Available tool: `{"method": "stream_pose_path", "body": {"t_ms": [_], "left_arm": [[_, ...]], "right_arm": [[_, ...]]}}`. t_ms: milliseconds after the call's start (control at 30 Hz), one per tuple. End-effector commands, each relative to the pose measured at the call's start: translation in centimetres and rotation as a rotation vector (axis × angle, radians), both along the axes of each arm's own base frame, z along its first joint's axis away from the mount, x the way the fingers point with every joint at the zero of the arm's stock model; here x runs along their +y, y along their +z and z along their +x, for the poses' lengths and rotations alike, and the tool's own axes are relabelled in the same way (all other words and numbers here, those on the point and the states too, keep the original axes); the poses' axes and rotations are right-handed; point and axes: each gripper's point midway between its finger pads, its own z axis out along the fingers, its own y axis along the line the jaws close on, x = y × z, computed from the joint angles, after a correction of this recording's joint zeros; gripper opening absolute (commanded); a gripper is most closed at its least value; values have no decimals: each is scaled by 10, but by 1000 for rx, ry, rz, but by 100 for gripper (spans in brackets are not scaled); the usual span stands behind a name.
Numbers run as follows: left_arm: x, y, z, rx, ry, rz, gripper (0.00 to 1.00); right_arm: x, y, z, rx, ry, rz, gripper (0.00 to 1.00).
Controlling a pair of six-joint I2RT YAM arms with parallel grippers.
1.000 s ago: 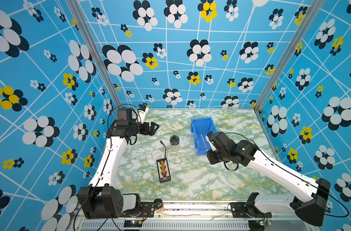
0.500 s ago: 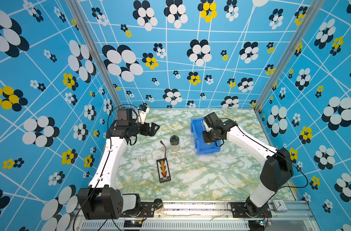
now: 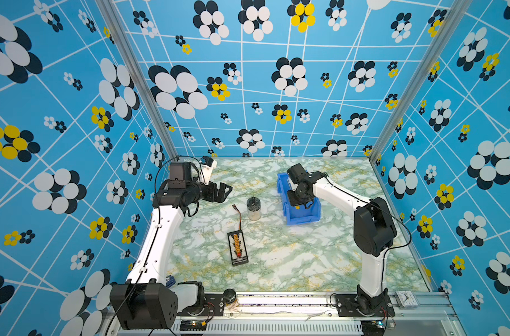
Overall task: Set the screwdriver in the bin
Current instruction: 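Lift the screwdriver with the right gripper and carry it over the blue bin, then lower the screwdriver into the blue bin and open the right gripper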
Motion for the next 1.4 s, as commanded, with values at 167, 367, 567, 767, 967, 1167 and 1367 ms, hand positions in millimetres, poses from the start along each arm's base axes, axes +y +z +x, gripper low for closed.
{"method": "stream_pose_path", "body": {"t_ms": [167, 367, 567, 767, 967, 1167, 1367], "left_arm": [[-4, -5, -4, 9, -19, 0, 99], [-4, -4, -4, 10, -17, -2, 99], [-5, -5, -4, 15, -19, -9, 99], [-6, -6, -3, 16, -18, -17, 99], [-9, -4, -2, 17, -25, -27, 99], [-10, -2, 1, 24, -29, -30, 99], [-11, -1, 2, 24, -30, -27, 99]], "right_arm": [[9, -18, 9, 17, 20, 13, 10], [10, -33, 13, 35, 13, 16, 10], [11, -41, 17, 50, 11, 14, 10], [9, -41, 19, 48, 5, 13, 14], [9, -35, 21, 36, 6, 20, 24], [6, -8, 24, -16, 3, 17, 35], [1, 26, 24, -63, 13, 12, 42]]}}
